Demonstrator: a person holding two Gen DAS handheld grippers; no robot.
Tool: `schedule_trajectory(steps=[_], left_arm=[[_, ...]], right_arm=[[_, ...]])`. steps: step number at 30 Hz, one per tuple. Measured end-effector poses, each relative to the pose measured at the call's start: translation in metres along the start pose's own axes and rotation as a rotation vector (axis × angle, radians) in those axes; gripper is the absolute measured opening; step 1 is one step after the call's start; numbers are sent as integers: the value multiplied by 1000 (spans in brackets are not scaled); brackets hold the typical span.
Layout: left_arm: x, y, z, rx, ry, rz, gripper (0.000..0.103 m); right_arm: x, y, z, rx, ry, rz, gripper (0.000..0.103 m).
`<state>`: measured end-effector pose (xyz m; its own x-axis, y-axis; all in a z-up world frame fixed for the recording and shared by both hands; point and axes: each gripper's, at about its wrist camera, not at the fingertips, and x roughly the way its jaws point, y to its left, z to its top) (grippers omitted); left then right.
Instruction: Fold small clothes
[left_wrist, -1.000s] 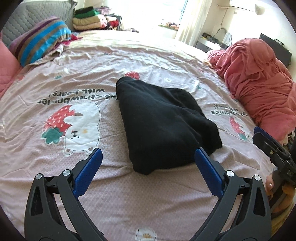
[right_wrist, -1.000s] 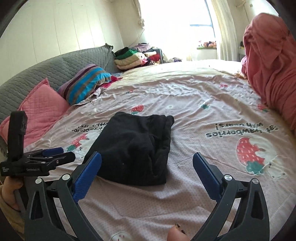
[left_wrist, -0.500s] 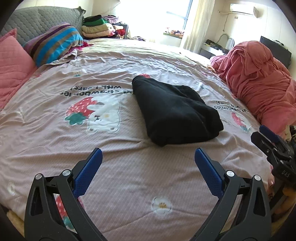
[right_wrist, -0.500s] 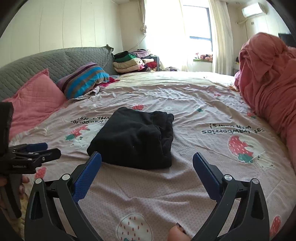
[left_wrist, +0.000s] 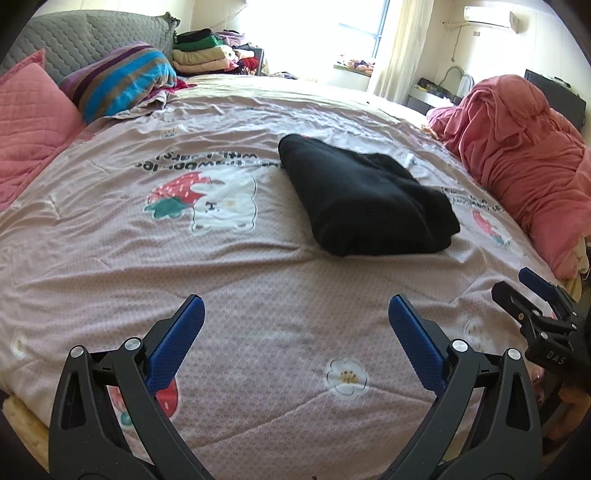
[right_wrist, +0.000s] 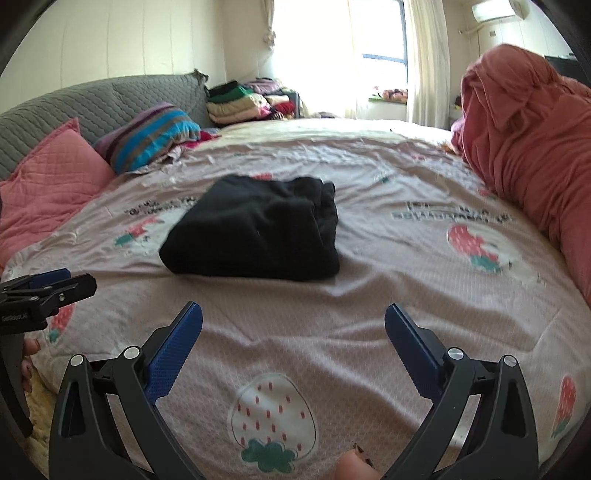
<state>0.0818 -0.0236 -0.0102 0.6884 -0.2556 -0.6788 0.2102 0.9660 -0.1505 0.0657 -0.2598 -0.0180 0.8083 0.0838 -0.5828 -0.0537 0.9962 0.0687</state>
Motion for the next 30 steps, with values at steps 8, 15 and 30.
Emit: schedule_trajectory(steps=[8,15,30], left_arm=[[3,1,-4,-11,14,7,94],[3,1,-4,-21,18,18,94],[0,2,-4,-21,11,31,94]], right_arm=[[6,-3,-4,10,27,-5,98],[7,-6,-4,12,34,-10,98],[5,-9,-5,20,40,-13,98]])
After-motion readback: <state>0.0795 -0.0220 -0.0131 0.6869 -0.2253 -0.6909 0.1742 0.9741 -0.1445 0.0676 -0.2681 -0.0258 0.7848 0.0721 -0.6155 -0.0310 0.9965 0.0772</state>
